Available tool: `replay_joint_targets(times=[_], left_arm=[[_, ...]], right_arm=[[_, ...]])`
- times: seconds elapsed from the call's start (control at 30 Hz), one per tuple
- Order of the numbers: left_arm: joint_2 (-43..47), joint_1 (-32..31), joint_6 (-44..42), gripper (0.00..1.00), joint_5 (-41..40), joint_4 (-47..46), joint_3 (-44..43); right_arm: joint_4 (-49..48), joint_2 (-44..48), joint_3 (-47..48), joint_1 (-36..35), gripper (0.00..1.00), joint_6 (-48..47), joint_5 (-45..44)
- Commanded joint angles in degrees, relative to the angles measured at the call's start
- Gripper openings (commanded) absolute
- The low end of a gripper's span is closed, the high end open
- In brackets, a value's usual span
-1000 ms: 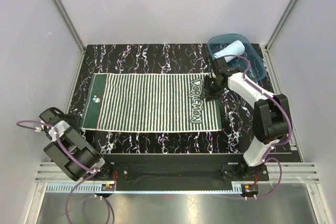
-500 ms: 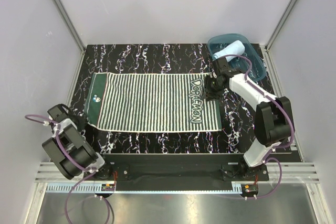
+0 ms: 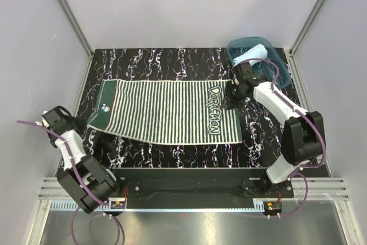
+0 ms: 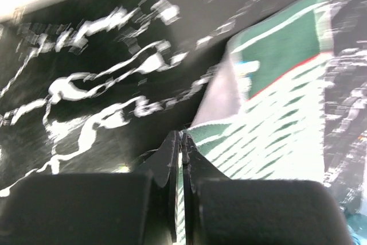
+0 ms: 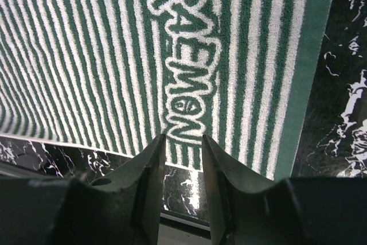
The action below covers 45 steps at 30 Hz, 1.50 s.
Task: Roll the towels
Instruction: Fold the towel
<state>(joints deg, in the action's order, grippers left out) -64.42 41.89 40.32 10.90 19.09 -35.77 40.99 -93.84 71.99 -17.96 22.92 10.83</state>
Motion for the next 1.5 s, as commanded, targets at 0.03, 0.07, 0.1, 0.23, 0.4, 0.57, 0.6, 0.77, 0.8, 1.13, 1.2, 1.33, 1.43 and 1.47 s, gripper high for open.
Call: replay_joint_targets(times=[0.03,0.07,0.1,0.23,0.4,0.57,0.6,0.77,0.8,1.13,1.2,1.33,1.43,1.47], left_arm=[[4.65,0.04,-3.92,0.00,3.43,4.98,-5.63],[5.09,0.12,-4.54,0.00,3.95,5.51,-5.71],[5.53,0.12,-5.07,0.00,4.22,6.56,-5.72],[7.12,0.39,-8.84,0.00,3.96,9.64,-6.85],[9.58,0.03,-6.74,0.00,7.56,8.60,-3.87],[9.14,0.04,-6.39,0.00,8.52,7.72,-3.26],[9.14,-0.05,-6.22,0.00,8.79,7.19,-2.91],[10.19,-0.58,-5.69,0.00,9.14,5.78,-1.32],[10.19,-0.67,-5.69,0.00,9.23,5.52,-1.15],[10.02,-1.46,-5.86,0.00,9.23,5.17,-1.06],[10.02,-1.46,-5.95,0.00,9.14,5.08,-0.88],[10.37,-1.63,-5.95,0.00,8.88,4.99,-0.97],[10.72,-1.55,-5.95,0.00,8.53,5.17,-1.06],[10.81,-1.63,-5.95,0.00,8.44,5.34,-1.06]], right_arm=[[0.93,7.16,-1.23,-0.15,0.40,1.33,-2.12],[0.58,8.23,-2.02,0.11,0.41,2.04,-3.00],[0.58,9.46,-3.59,0.37,0.42,2.91,-3.79],[3.55,14.90,-7.12,2.30,0.45,7.48,-10.47],[5.41,19.48,-14.05,5.91,0.67,12.40,-10.57],[6.99,23.53,-21.34,5.83,0.67,17.25,-13.45],[6.91,23.88,-22.32,5.91,0.67,17.68,-13.73],[4.10,24.32,-27.50,5.83,0.64,20.32,-11.98],[3.57,24.15,-28.04,5.91,0.63,20.59,-11.80],[-4.16,19.93,-33.23,5.91,0.51,22.08,-9.77],[-4.52,19.49,-32.96,5.91,0.50,21.82,-10.13],[-5.92,17.56,-32.70,5.91,0.46,21.47,-9.69],[-7.41,16.68,-33.31,5.91,0.42,21.47,-8.55],[-7.77,16.59,-33.75,5.91,0.41,21.47,-8.02]])
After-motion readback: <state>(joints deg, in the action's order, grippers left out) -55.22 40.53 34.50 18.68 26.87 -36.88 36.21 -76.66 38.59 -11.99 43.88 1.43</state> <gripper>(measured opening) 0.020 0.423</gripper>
